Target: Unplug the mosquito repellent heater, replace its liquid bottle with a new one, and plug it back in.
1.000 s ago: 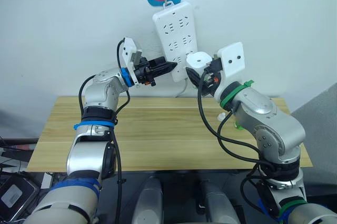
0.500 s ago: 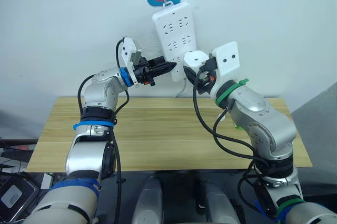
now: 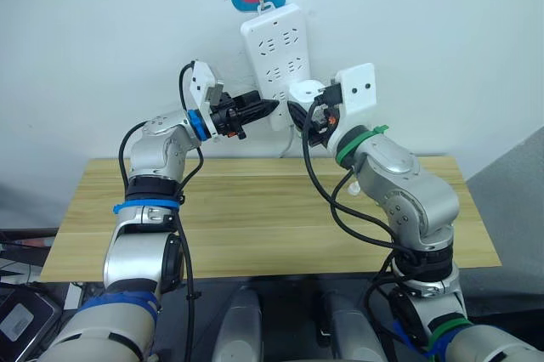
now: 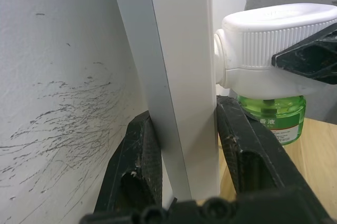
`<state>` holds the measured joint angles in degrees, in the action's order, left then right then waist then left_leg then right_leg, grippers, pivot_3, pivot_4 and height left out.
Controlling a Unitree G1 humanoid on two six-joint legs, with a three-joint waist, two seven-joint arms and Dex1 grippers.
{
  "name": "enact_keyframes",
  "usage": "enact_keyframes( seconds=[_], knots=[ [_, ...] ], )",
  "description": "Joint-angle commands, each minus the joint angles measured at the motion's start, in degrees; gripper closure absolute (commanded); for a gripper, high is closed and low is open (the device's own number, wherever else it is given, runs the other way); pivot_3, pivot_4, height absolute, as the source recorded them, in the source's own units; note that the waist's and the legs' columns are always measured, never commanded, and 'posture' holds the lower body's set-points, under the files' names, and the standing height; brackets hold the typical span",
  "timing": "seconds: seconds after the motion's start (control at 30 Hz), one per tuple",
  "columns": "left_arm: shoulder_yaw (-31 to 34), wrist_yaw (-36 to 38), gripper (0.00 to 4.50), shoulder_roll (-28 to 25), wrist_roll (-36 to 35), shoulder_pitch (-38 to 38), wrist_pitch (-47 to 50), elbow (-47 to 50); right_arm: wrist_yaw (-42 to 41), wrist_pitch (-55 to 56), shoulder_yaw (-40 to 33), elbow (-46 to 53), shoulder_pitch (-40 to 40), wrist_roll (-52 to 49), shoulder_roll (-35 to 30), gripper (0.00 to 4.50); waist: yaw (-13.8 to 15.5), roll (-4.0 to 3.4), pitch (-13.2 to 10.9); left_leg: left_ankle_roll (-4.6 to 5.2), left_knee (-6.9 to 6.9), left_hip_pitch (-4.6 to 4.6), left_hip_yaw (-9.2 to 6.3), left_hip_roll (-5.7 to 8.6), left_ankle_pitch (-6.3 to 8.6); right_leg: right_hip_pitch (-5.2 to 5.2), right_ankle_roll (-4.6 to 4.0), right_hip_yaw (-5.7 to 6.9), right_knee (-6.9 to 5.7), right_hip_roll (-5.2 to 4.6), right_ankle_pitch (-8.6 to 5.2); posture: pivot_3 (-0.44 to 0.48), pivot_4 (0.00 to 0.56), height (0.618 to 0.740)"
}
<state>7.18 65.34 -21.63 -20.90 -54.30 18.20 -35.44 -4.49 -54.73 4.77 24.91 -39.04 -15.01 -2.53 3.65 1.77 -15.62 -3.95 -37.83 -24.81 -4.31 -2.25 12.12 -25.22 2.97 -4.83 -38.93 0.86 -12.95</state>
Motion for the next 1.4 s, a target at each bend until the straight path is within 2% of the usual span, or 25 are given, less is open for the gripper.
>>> enact_keyframes(
  seconds=[0.03, 0.33, 0.47, 0.5, 0.67, 0.9, 1.0, 1.17, 1.33, 1.4],
  knots=[
    [-2.95, 2.98, 3.2, 2.21, -1.14, 0.05, 0.78, 3.59, -0.66, 0.98, 1.98, -0.81, -1.38, 1.29, -0.82, 1.51, 0.0, 0.0, 0.01, 0.0, 0.0, 0.0, 0.0, 0.0, 0.0, 0.0, 0.0, 0.0, 0.0, 0.0, 0.0, 0.226, 0.171, 0.74],
    [-2.5, 2.25, 3.2, 2.3, -0.3, -0.5, -0.52, 2.06, -2.52, 1.31, 3.52, 2.86, 0.02, 1.65, -3.09, 1.51, 0.1, -0.01, 0.17, 0.0, 0.02, -0.01, 0.0, 0.0, 0.0, 0.0, 0.0, 0.01, 0.02, 0.0, 0.0, 0.223, 0.165, 0.74],
    [-2.29, 1.96, 3.2, 2.68, 0.22, -0.64, -1.44, 0.74, -2.47, -2.67, 1.65, 9.45, 3.1, 0.04, -4.49, 0.16, 0.75, 0.01, 0.21, 0.0, 0.07, -0.03, -0.01, 0.01, 0.0, 0.0, -0.01, 0.03, 0.08, -0.01, 0.0, 0.212, 0.166, 0.74],
    [-2.29, 1.93, 3.2, 2.8, 0.34, -0.64, -1.65, 0.51, -2.49, -3.7, 1.28, 11.16, 3.8, -0.14, -5.06, 0.03, 0.9, 0.01, 0.21, 0.0, 0.08, -0.07, -0.03, 0.01, 0.01, 0.0, -0.01, 0.05, 0.1, -0.02, -0.01, 0.21, 0.166, 0.74],
    [-2.48, 2.1, 3.2, 2.98, 0.71, -1.02, -2.48, -0.6, -4.27, -10.64, -1.57, 20.72, 7.14, -3.37, -9.03, 0.03, 0.94, 0.01, 0.21, 0.0, 0.12, -0.14, -0.07, 0.03, 0.01, 0.02, -0.01, 0.11, 0.29, -0.05, 0.0, 0.197, 0.169, 0.74],
    [-2.21, 1.93, 3.2, 2.77, 1.58, -2.84, -4.57, -4.02, -8.01, -17.47, -9.32, 26.04, 8.47, -9.48, -11.48, 0.03, 0.95, 0.01, 0.22, 0.0, 0.1, -0.12, -0.2, 0.02, 0.01, 0.09, -0.03, 0.25, 0.24, -0.05, -0.02, 0.184, 0.175, 0.74],
    [-1.81, 0.87, 3.2, 2.52, 2.29, -3.7, -6.24, -5.92, -8.7, -17.57, -11.87, 25.59, 8.38, -11.88, -10.22, 0.65, 0.95, 0.01, 0.22, 0.0, 0.1, -0.12, -0.23, 0.02, 0.01, 0.1, -0.03, 0.29, 0.25, -0.05, -0.02, 0.184, 0.177, 0.74],
    [-1.13, 1.02, 1.6, 0.21, 2.9, -4.15, -7.03, -7.75, -8.14, -15.42, -10.91, 23.42, 7.78, -13.17, -8.92, 2.43, 0.5, 0.01, 0.22, 0.0, 0.1, -0.11, -0.27, 0.02, 0.01, 0.1, -0.03, 0.32, 0.22, -0.05, -0.02, 0.201, 0.183, 0.74],
    [-0.63, 3.59, 0.02, -5.11, 3.69, -5.99, -7.44, -10.1, -8.61, -10.03, -7.03, 19.0, 9.09, -12.66, -7.15, 4.32, -0.69, 0.0, 0.22, 0.01, 0.15, -0.11, -0.33, -0.02, 0.01, 0.02, -0.1, 0.43, 0.08, -0.04, -0.06, 0.216, 0.187, 0.74],
    [-0.74, 5.71, 0.0, -7.57, 3.77, -6.82, -6.4, -10.55, -9.16, -7.95, -5.74, 17.18, 9.44, -12.65, -6.93, 4.47, -0.77, 0.0, 0.22, 0.01, 0.17, -0.11, -0.37, -0.07, 0.01, 0.01, -0.14, 0.54, 0.06, -0.02, -0.08, 0.23, 0.191, 0.74]
  ],
)
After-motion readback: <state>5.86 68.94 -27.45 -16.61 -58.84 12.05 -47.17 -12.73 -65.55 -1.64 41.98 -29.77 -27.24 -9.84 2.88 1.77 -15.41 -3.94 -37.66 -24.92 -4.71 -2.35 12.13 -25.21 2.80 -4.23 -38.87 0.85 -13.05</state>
